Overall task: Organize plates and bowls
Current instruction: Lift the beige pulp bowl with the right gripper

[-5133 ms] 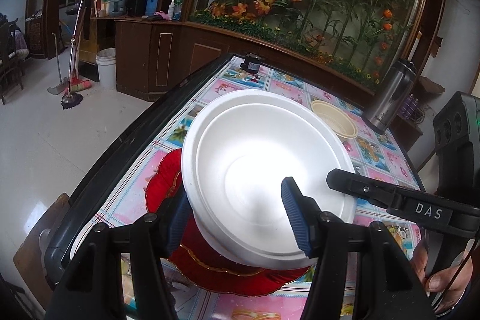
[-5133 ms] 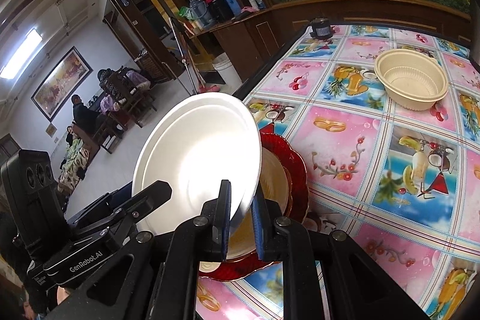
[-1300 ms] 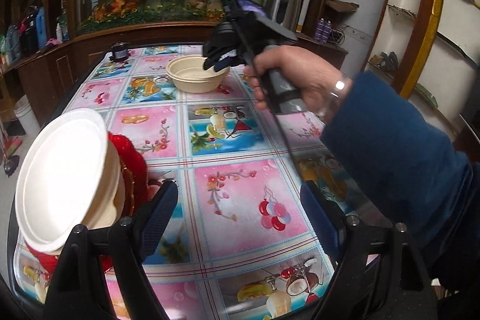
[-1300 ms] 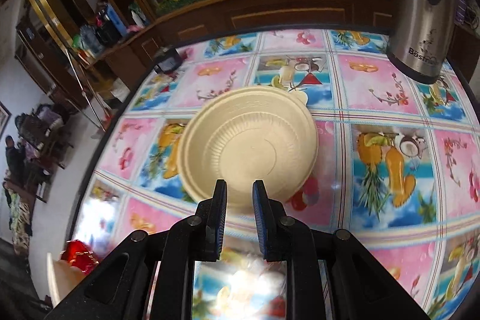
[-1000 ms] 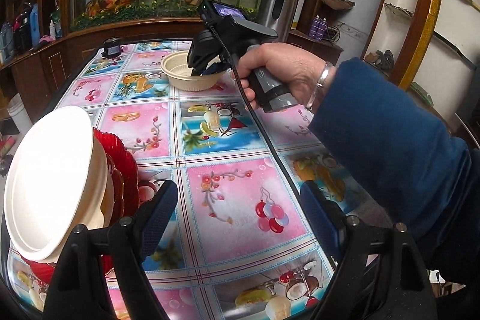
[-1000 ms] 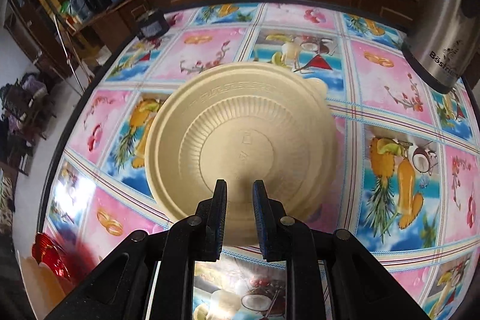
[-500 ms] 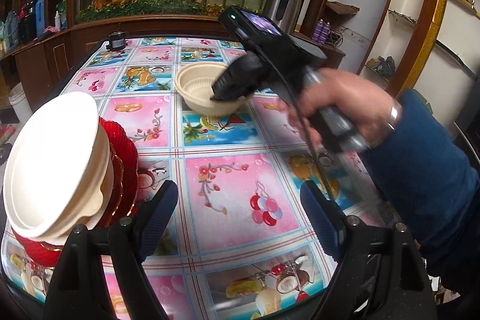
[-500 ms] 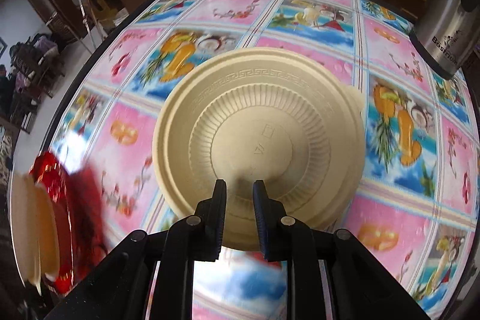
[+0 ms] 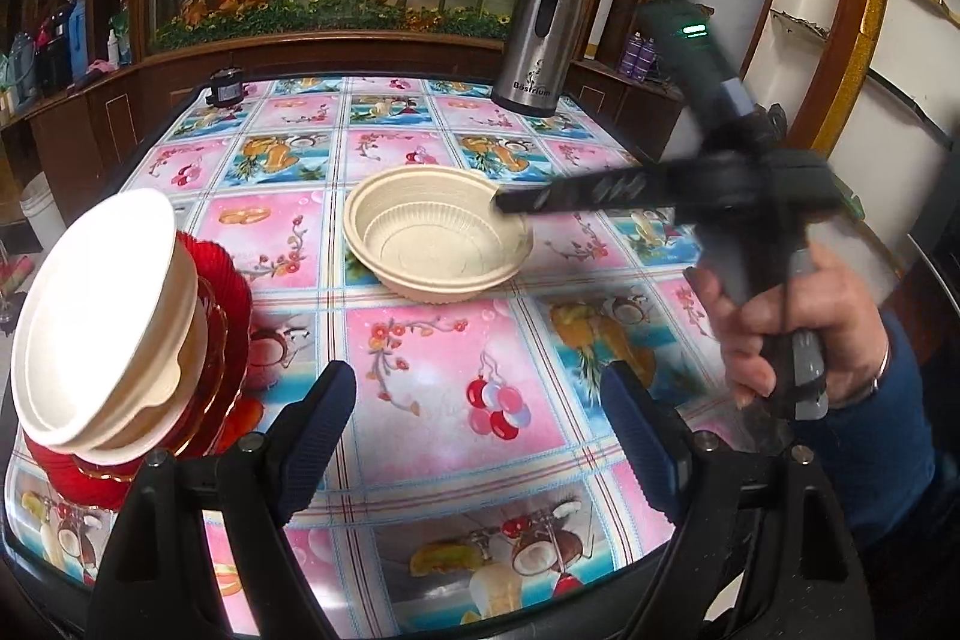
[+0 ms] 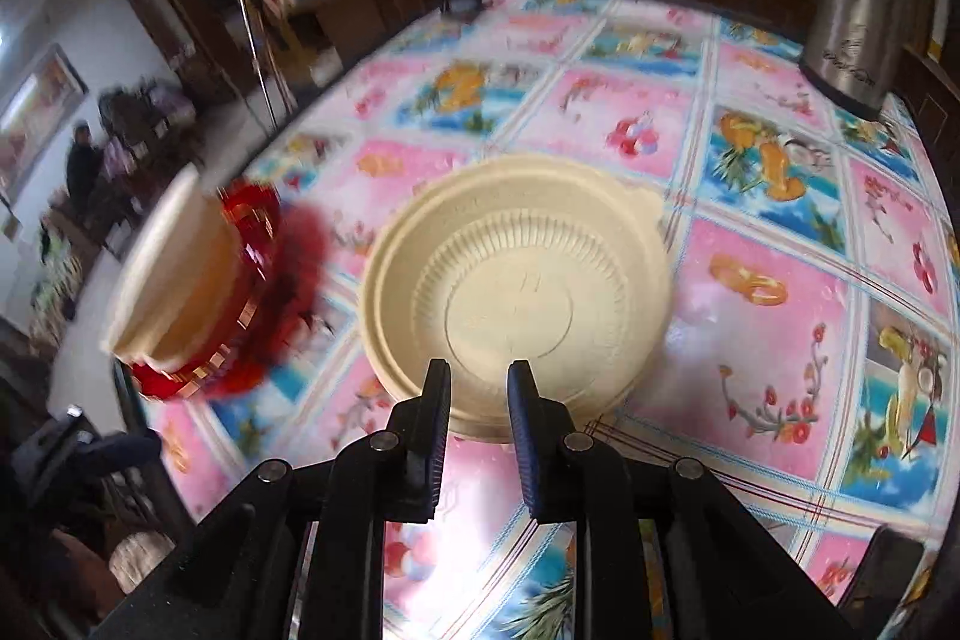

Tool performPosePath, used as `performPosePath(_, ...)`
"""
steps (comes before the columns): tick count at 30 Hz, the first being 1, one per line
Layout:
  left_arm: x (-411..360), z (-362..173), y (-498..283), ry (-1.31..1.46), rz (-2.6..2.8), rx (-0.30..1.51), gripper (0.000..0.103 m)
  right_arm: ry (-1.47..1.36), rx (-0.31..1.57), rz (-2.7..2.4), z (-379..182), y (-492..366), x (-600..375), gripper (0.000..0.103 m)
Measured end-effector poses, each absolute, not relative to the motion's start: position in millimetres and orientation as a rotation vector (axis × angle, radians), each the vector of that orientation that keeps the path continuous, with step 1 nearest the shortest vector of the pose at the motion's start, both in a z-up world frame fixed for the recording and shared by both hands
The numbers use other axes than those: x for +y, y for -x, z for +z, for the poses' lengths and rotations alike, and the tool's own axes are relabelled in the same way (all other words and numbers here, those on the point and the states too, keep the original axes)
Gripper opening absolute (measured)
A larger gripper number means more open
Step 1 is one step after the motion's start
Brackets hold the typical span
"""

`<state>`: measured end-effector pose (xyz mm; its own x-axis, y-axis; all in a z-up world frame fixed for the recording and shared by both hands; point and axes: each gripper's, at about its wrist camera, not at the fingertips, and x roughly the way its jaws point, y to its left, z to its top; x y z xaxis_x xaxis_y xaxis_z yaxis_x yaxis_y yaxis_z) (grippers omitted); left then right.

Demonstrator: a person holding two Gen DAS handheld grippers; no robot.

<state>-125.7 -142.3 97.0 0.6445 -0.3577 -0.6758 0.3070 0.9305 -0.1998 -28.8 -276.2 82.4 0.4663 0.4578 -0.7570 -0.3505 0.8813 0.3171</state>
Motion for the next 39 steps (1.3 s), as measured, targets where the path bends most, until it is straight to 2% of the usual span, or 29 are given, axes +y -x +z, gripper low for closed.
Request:
performPosePath(5,-134.6,96.3,107.3,0.097,-0.329,0.805,0.083,-0.344,0.793,0.330,93.9,26.5,-332.5,0.026)
performPosePath(11,-117.6,96.8,70.9,0.161,-0.266,0.828,0.083,-0.484,0.854,0.341,52.5,13.3,-361.2,0.026)
performPosePath(15,-115.4,97.6,38.6,0.214,-0.249,0.847,0.083,-0.539,0.858,0.370,47.4,12.0,-373.5,0.026)
performPosePath(24,-138.1,68.4,-24.7,0.186,-0.155,0.940,0.083,-0.520,0.884,0.449,42.4,13.9,-358.1,0.028)
performPosePath(26,-139.5,62.0,-30.0,0.186,-0.148,0.953,0.083,-0.507,0.890,0.443,40.0,13.5,-354.9,0.032)
performPosePath(33,-139.3,32.0,-43.3,0.164,-0.111,0.999,0.083,-0.485,0.917,0.445,26.8,4.6,-344.8,0.032)
performPosePath(34,-141.6,29.8,-42.9,0.151,-0.117,0.998,0.082,-0.478,0.919,0.445,25.2,2.6,-343.3,0.032)
performPosePath(35,-144.0,30.1,-40.8,0.135,-0.117,0.982,0.072,-0.470,0.923,0.446,22.8,0.6,-341.9,0.031)
performPosePath(36,-147.6,30.6,-38.4,0.131,-0.143,0.974,0.063,-0.471,0.923,0.451,21.8,1.0,-340.9,0.023)
performPosePath(37,-151.0,30.2,-38.8,0.128,-0.158,0.983,0.054,-0.471,0.923,0.459,21.8,1.4,-339.2,0.020)
performPosePath(39,-157.0,30.6,-36.3,0.093,-0.150,0.979,0.054,-0.454,0.920,0.467,23.6,5.3,-334.8,0.020)
